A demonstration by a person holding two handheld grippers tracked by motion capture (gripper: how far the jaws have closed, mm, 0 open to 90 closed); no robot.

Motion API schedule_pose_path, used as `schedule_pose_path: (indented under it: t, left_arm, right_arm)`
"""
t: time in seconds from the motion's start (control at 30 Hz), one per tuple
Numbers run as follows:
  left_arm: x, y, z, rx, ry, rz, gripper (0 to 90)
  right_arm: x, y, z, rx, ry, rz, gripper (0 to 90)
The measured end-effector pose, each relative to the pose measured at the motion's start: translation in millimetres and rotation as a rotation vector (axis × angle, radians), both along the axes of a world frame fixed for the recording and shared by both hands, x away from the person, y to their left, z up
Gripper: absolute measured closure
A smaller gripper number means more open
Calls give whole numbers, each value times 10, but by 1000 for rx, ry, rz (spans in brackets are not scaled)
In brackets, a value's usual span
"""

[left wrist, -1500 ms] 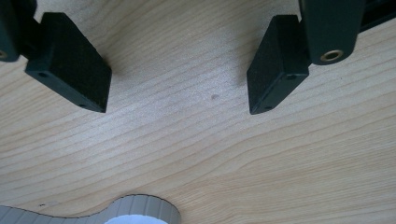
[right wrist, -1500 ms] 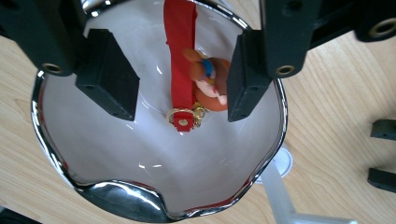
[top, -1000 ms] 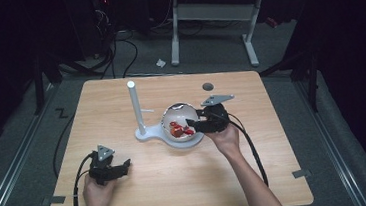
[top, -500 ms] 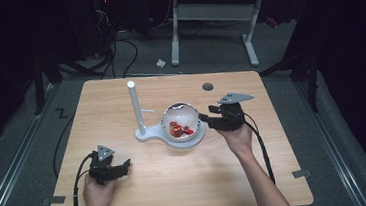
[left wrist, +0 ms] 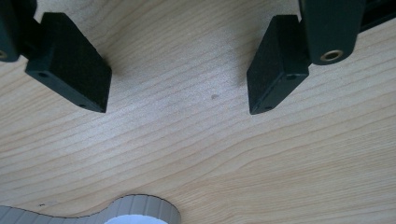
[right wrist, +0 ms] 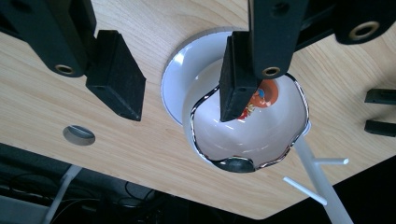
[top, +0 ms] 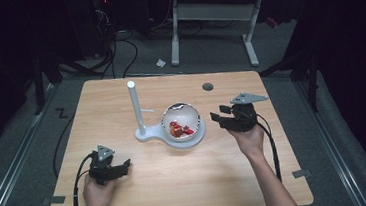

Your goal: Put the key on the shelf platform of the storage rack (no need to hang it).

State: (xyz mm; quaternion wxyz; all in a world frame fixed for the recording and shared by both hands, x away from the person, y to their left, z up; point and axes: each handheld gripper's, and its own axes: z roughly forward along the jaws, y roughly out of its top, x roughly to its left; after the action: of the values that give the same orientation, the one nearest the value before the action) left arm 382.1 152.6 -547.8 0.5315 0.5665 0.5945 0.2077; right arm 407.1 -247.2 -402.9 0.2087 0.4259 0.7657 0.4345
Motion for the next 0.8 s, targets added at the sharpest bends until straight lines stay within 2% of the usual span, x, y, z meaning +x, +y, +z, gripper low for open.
schedule_pose_path:
  t: [0.23,0.8]
  left_arm:
    - [0,1,0,1,0,0,224]
    - [0,1,0,1,0,0,224]
  right_arm:
    - [-55,-90,43,4,1,-15,508]
    - [-234,-287,166,6,-32,-46,513]
